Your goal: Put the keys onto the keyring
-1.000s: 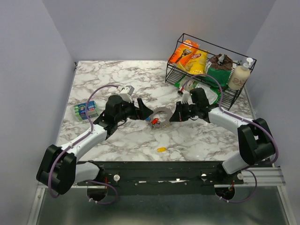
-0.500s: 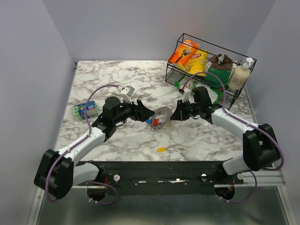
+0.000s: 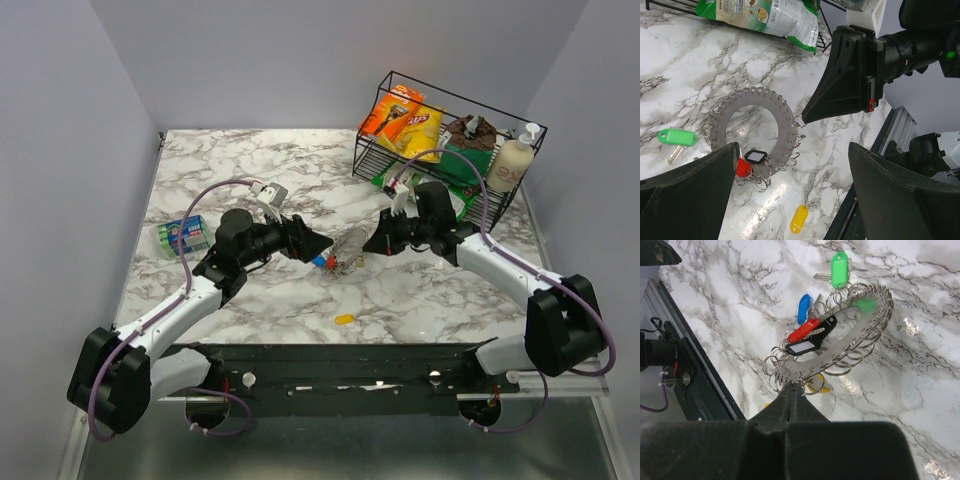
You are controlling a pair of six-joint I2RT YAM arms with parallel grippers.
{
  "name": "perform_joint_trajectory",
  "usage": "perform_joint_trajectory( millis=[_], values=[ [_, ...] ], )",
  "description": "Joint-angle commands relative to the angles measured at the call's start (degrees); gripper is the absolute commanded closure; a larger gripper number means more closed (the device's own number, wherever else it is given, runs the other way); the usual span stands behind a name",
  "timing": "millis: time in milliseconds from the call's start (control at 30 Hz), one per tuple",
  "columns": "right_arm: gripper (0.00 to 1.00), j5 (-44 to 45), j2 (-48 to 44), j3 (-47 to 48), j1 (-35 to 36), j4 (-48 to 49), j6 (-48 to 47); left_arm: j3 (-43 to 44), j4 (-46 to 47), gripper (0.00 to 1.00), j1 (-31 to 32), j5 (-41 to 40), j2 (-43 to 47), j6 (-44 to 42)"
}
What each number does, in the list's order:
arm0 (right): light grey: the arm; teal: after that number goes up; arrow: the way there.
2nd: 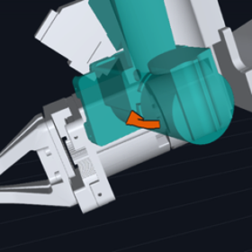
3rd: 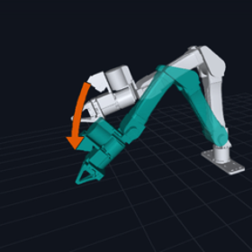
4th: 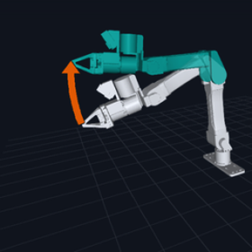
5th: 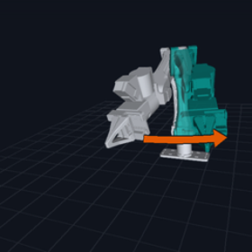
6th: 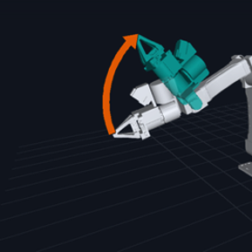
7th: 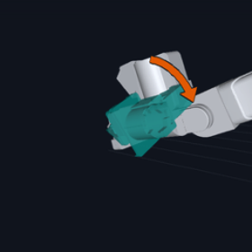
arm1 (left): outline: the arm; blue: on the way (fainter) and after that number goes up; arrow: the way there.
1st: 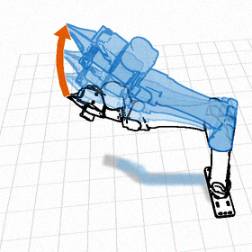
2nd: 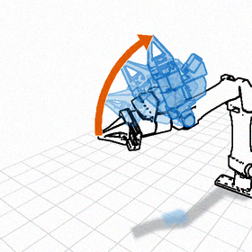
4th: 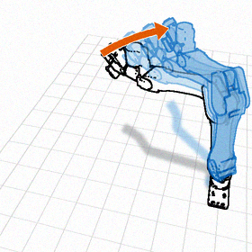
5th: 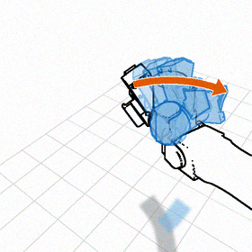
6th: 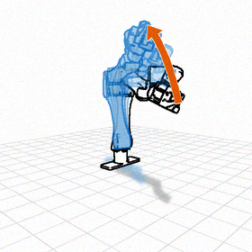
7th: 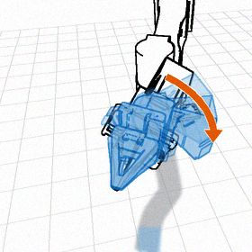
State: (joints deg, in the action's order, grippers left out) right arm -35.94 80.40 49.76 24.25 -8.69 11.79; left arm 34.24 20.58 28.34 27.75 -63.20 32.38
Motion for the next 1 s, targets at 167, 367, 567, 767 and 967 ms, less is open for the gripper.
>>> perform_joint_trajectory(
  millis=[167, 367, 567, 767, 967],
  values=[
    [0.99, -0.9, -4.4, 3.9, 0.4, 2.4, -1.2, -0.7, 1.3, 0.01, 0.8, 1.1, 1.9, -1.6],
    [0.99, -0.8, -5.9, 4.4, 0.4, 2.8, -1.5, -0.8, 1.4, 0.01, 1.0, 0.9, 2.1, -1.6],
    [0.99, -1.0, -6.8, 4.6, 0.4, 3.5, -1.6, -1.0, 1.6, 0.01, 1.3, 1.1, 2.7, -1.9],
    [1.0, -2.0, -7.5, 5.4, 0.4, 4.7, -2.1, -0.8, 0.8, 0.01, 1.4, 0.9, 4.5, -3.1],
    [0.99, -5.1, -7.4, 6.1, 0.4, 5.6, -3.7, 0.2, -0.9, 0.01, 1.4, 0.5, 5.9, -4.7]
  ],
)
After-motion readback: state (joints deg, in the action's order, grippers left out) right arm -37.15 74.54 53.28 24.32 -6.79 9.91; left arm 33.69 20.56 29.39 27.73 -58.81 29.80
